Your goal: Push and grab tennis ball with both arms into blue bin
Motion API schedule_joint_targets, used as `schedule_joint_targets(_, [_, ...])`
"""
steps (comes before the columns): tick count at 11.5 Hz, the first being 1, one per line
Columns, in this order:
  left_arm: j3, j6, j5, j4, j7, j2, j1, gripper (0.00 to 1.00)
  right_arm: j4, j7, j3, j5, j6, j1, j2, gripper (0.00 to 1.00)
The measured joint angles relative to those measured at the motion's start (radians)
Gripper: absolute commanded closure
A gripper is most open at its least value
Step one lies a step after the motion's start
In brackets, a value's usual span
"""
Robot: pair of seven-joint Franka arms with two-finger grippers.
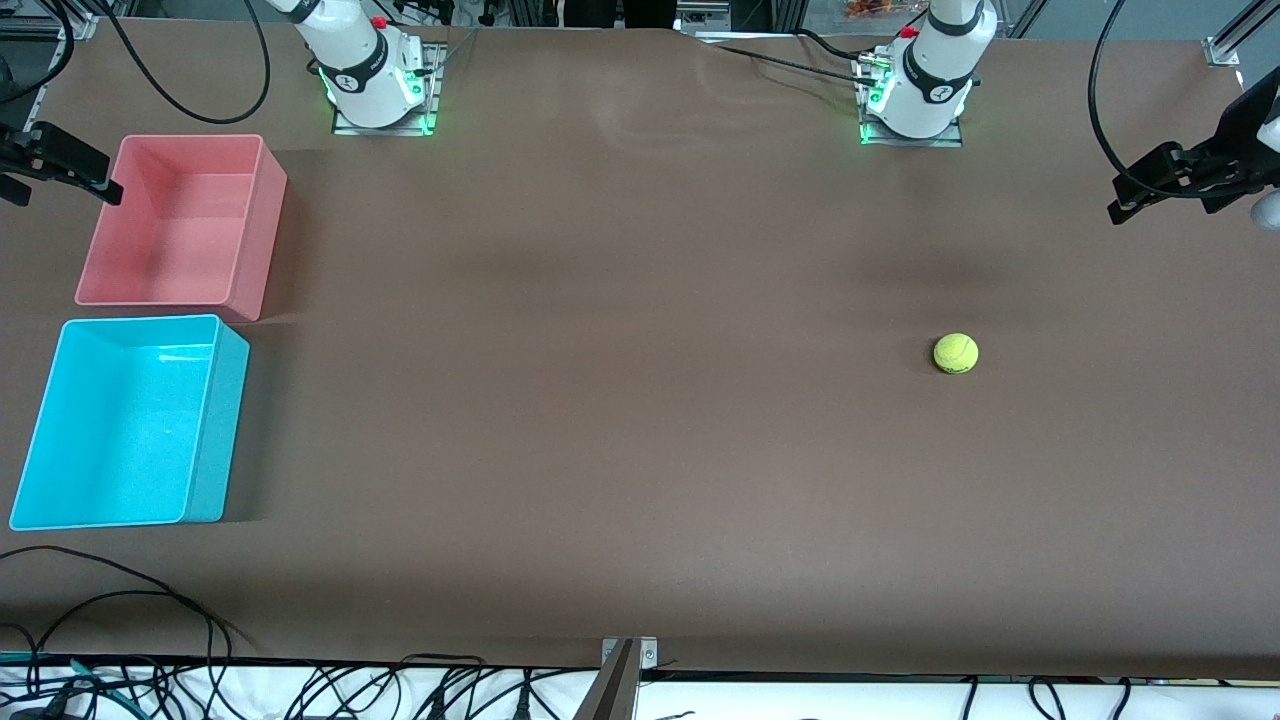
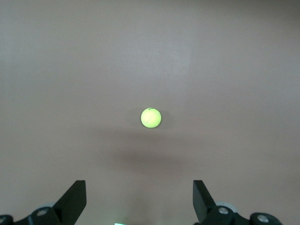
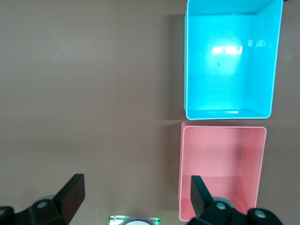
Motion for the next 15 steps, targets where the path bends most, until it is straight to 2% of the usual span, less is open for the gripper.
schedule_joint_targets(15, [-0.005,-0.001,0.0,0.0,0.0,0.0,-0.003,0.0,0.0,0.0,-0.002,0.019,-0.004,0.0,-0.007,0.0])
